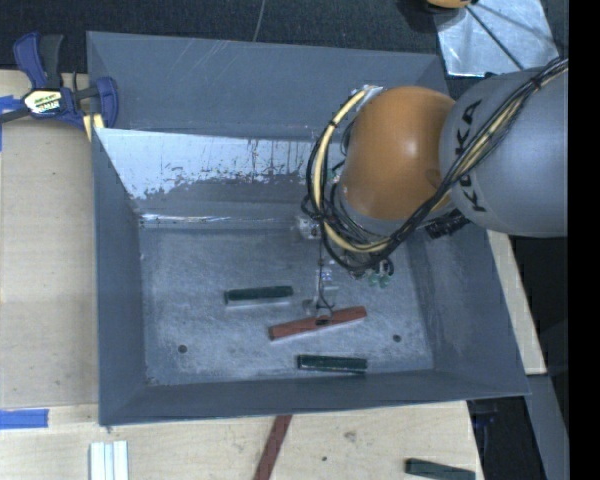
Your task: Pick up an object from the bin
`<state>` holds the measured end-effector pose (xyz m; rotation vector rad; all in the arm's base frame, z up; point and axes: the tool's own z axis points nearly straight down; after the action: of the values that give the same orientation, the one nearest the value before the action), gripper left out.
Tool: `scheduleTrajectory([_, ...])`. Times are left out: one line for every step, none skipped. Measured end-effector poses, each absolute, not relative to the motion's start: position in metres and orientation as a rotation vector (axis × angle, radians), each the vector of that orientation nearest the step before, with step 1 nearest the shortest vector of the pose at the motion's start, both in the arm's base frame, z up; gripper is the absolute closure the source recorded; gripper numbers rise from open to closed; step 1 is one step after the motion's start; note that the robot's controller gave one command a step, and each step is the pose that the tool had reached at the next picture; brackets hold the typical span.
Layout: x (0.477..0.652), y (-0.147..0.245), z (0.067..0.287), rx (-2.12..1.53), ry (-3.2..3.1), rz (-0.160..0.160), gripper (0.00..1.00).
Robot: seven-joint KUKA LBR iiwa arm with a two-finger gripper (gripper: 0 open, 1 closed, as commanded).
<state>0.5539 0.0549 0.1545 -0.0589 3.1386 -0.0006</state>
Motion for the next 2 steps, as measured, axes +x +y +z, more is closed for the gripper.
scheduleTrajectory([0.554, 0.055, 0.155, -0.059, 3.138, 0.000, 0.00])
scheduleTrajectory([0.560, 0.076, 0.071, -0.290, 3.124, 0.003, 1.00])
